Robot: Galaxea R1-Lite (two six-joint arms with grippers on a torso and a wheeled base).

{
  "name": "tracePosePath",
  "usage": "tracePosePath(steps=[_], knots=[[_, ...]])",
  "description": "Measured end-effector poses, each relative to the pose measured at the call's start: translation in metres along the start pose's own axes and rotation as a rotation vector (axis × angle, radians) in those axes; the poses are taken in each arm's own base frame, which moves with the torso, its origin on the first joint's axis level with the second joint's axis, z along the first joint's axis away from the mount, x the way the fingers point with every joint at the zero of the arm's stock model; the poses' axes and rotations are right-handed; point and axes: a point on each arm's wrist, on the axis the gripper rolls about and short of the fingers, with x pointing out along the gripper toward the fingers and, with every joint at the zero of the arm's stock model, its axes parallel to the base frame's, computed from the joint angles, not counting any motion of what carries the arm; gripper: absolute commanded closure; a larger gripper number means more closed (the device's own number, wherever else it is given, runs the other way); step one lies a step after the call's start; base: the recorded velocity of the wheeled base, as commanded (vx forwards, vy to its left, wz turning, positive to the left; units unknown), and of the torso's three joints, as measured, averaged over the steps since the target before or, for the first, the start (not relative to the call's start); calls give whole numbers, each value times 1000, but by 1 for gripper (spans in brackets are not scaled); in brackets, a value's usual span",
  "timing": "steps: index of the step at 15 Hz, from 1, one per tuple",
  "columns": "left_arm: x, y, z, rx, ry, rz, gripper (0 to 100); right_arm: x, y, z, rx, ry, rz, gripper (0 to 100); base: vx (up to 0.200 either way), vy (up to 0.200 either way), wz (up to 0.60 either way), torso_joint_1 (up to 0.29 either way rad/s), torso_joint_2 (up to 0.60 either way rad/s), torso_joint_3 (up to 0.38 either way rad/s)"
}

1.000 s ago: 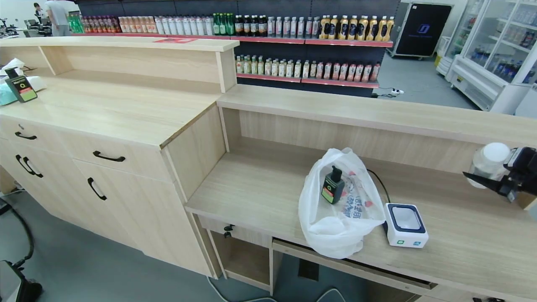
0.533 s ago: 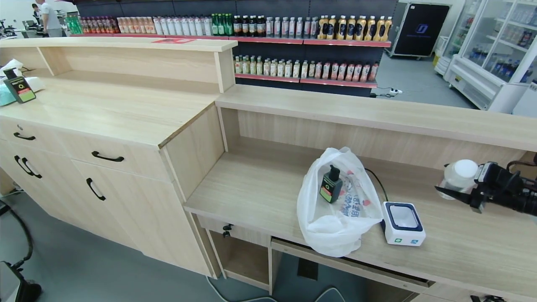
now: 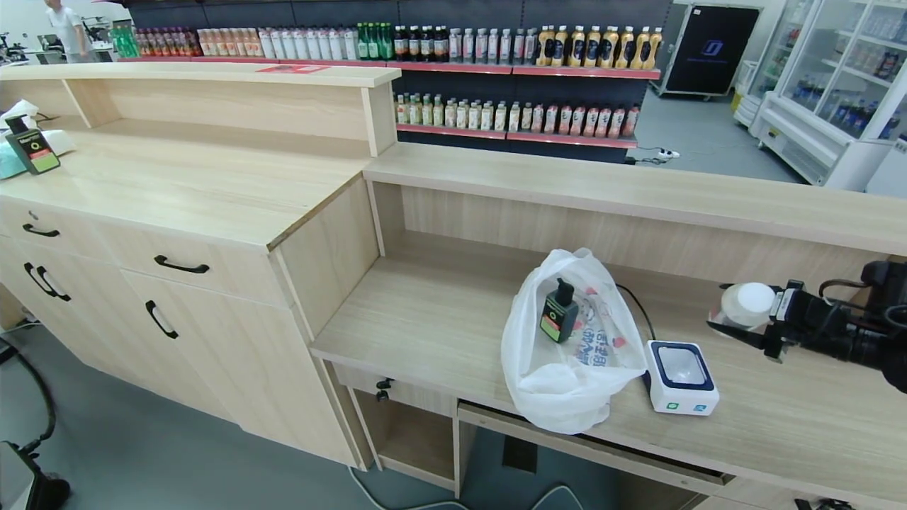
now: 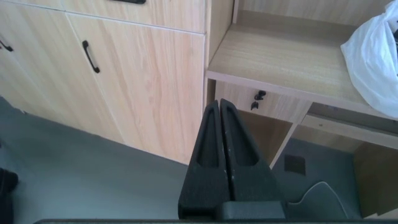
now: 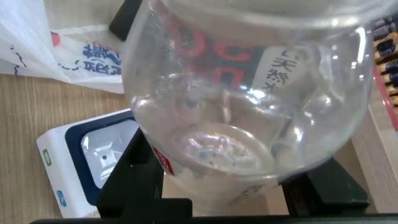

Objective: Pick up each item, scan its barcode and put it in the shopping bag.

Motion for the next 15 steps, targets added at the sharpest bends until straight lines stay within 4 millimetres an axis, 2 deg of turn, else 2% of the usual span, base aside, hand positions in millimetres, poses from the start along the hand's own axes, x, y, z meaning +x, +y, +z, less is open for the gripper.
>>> tracePosePath(steps=[6, 12, 15], knots=[[0, 0, 0, 0, 0, 0, 100, 9, 10, -9, -67, -12, 23, 100, 0, 0, 0, 0, 0, 0], [0, 0, 0, 0, 0, 0, 100, 28, 18, -4, -87, -52, 48, 100, 0, 0, 0, 0, 0, 0], [0, 0, 0, 0, 0, -1, 100, 30, 21, -6, -97, -53, 45, 100, 0, 0, 0, 0, 0, 0]])
